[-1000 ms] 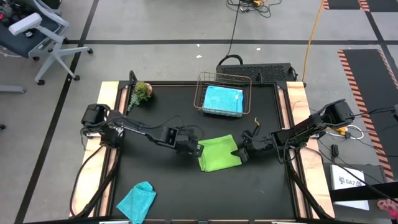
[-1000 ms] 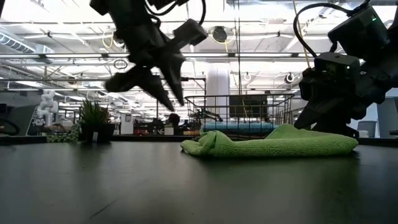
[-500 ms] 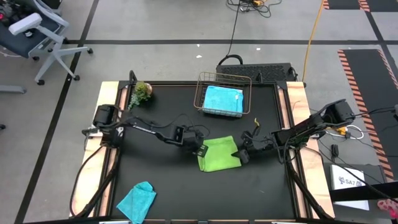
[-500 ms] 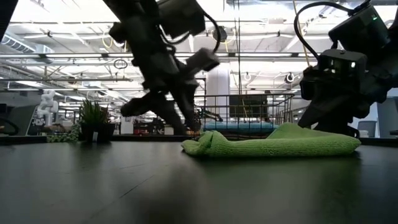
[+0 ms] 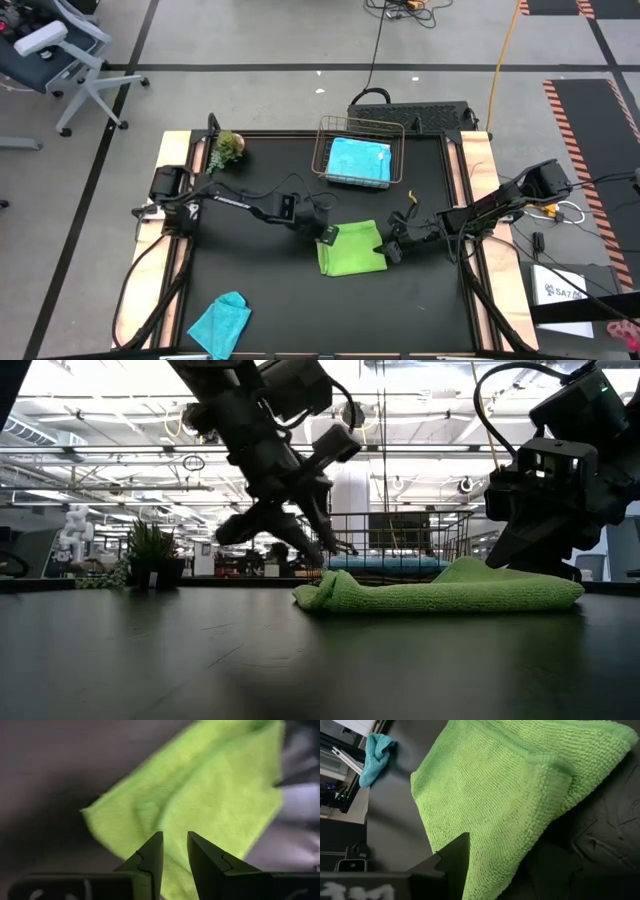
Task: Fold microfiber towels
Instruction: Put the green towel into the wire basket
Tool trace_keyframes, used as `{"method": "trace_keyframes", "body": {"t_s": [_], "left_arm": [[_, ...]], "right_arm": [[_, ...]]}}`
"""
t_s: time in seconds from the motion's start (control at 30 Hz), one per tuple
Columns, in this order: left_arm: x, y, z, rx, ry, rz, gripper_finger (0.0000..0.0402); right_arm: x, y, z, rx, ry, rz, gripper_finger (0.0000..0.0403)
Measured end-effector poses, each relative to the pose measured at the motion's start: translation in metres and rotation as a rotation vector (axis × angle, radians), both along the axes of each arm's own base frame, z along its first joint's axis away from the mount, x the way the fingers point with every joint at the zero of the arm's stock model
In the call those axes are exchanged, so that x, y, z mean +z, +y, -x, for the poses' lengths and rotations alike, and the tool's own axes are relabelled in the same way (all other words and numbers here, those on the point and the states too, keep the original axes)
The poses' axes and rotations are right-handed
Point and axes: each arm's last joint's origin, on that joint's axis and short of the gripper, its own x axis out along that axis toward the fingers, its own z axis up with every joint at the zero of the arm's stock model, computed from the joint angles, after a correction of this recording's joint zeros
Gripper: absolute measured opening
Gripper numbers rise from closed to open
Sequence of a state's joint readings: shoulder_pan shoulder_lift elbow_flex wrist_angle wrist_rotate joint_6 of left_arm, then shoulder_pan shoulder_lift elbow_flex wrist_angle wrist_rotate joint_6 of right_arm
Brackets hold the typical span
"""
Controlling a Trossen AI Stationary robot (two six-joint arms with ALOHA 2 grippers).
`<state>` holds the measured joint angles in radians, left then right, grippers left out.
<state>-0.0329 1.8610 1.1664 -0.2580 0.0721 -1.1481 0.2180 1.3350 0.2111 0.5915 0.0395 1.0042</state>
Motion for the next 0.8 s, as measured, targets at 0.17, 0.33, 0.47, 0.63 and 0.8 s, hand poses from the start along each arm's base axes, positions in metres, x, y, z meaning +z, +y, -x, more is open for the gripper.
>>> {"method": "trace_keyframes", "body": {"t_s": [0.17,0.33,0.47,0.63,0.8], "left_arm": [[0.0025,-0.0032,-0.0029,-0.108,-0.049,0.009,0.0088],[0.0033,-0.0056,-0.0038,-0.165,-0.070,-0.019,0.0088],[0.0035,-0.0059,-0.0039,-0.197,-0.077,-0.027,0.0111],[0.0043,-0.0083,-0.0048,-0.197,-0.090,-0.037,0.0183],[0.0053,-0.0078,-0.0062,-0.162,-0.103,-0.036,0.0242]], "right_arm": [[0.0002,0.0005,0.0000,0.015,0.001,-0.007,0.0177],[0.0002,0.0005,0.0000,0.016,0.001,-0.008,0.0177],[0.0004,0.0006,-0.0002,0.014,0.001,-0.012,0.0178],[0.0005,0.0006,-0.0002,0.011,0.001,-0.016,0.0178],[0.0006,0.0006,-0.0003,0.008,0.000,-0.021,0.0178]]}}
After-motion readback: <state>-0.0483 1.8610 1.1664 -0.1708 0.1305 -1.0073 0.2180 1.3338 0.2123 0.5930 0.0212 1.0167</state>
